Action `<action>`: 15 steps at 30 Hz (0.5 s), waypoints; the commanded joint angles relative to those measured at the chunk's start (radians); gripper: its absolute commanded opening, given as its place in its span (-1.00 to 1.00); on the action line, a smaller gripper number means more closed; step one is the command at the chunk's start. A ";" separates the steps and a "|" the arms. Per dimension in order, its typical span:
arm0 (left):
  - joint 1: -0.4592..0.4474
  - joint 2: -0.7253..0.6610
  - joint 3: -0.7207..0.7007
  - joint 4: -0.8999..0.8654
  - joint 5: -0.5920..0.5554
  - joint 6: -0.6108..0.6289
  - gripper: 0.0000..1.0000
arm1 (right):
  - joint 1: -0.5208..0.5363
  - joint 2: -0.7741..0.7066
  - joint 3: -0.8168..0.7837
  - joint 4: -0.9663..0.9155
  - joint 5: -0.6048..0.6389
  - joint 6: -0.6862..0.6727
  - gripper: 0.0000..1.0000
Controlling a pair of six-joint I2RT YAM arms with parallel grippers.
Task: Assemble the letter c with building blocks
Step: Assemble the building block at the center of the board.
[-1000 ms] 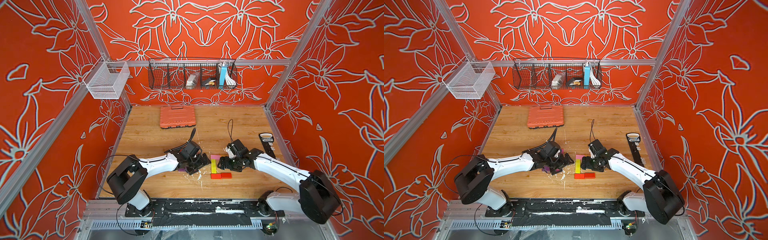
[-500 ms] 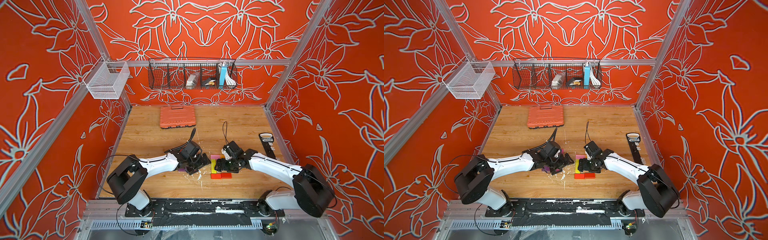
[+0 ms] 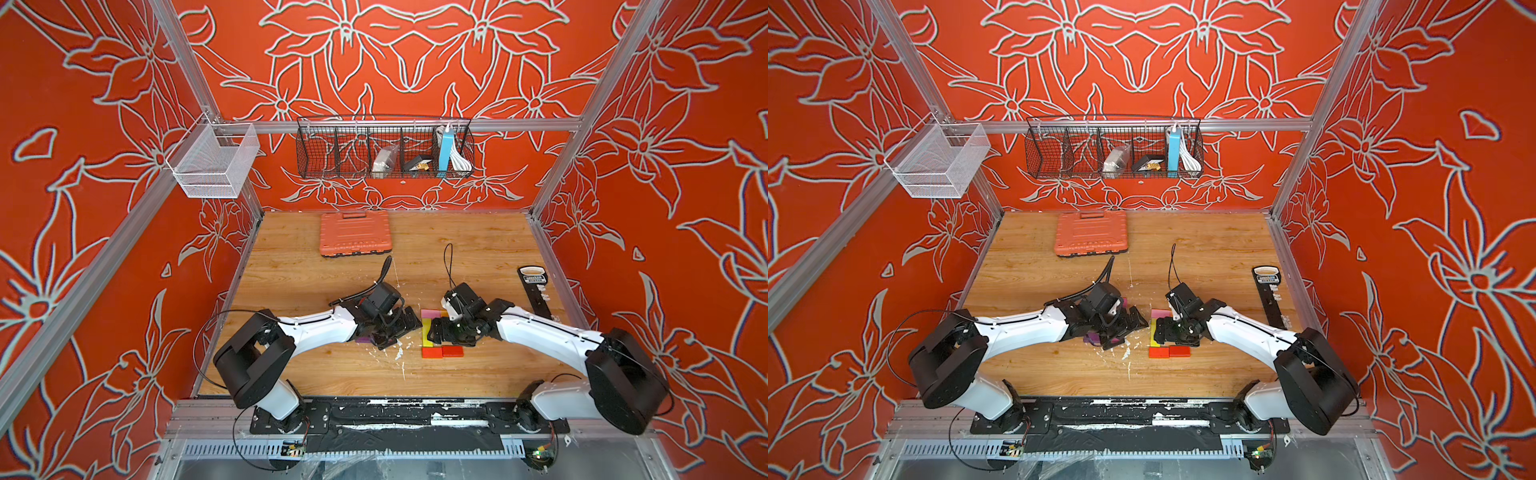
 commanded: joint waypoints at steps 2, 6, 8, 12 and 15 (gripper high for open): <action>-0.006 -0.003 0.012 -0.008 -0.006 -0.011 0.97 | 0.012 -0.008 -0.016 0.003 0.008 0.016 0.64; -0.006 -0.004 0.012 -0.008 -0.006 -0.012 0.97 | 0.017 -0.013 -0.023 0.003 0.010 0.023 0.63; -0.006 -0.004 0.012 -0.007 -0.007 -0.011 0.97 | 0.020 -0.017 -0.026 0.001 0.011 0.026 0.63; -0.007 -0.003 0.010 -0.006 -0.006 -0.011 0.97 | 0.023 -0.029 -0.037 0.000 0.013 0.032 0.63; -0.006 -0.002 0.011 -0.004 -0.005 -0.013 0.97 | 0.025 -0.035 -0.042 0.001 0.015 0.036 0.62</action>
